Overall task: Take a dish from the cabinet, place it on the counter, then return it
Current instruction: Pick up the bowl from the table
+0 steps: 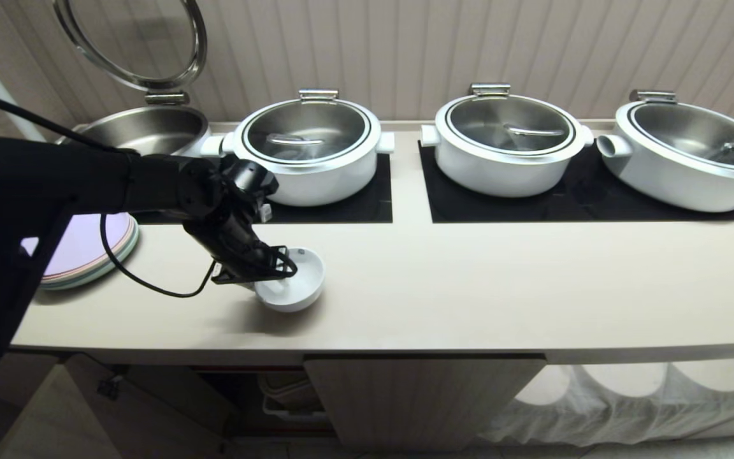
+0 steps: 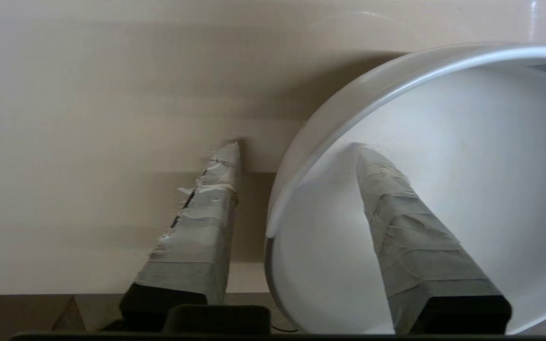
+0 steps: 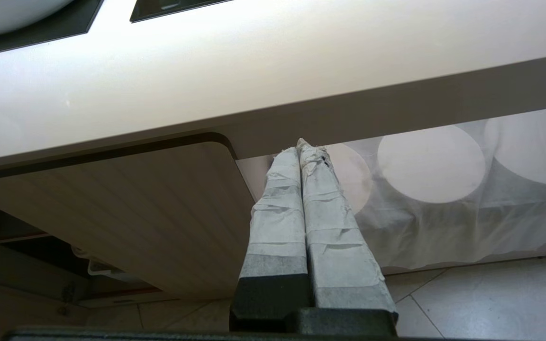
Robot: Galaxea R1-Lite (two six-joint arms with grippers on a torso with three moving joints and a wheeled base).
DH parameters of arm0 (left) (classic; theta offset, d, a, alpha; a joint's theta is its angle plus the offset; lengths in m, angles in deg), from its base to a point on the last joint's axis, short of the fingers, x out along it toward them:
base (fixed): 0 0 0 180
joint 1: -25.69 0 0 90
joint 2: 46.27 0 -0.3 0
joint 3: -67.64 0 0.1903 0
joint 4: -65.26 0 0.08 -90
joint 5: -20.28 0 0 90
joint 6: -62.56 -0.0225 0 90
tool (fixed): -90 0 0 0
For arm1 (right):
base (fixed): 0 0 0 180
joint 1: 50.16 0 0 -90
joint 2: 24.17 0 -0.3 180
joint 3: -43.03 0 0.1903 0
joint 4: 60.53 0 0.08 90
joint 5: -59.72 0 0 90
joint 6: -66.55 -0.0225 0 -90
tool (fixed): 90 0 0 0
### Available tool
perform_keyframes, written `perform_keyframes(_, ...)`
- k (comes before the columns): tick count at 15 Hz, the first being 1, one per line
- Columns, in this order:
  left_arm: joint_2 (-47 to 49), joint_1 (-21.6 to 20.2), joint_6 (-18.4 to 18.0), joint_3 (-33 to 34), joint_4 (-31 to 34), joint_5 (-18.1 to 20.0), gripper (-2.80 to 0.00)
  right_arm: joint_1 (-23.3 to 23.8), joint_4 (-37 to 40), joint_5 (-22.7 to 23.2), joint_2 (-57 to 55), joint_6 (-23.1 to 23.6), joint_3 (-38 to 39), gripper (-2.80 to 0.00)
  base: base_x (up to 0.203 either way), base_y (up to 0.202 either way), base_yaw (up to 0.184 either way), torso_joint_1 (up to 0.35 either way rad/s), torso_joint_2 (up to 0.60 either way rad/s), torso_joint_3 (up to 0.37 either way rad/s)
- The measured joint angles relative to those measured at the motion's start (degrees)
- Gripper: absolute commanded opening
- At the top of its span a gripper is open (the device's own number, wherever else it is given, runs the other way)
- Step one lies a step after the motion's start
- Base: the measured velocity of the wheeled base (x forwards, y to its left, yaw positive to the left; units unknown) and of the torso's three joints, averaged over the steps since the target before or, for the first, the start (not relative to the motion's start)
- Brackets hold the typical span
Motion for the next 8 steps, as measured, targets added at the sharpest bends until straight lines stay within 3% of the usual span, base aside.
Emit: perform_keyframes(8, 0.0, 0.4, 2.3, 0.0, 0.1, 0.1, -2.80, 0.0, 0.0, 0.0, 0.0, 0.0, 0.0, -2.80, 0.000, 0.000, 0.000, 0.000, 0.00, 0.000)
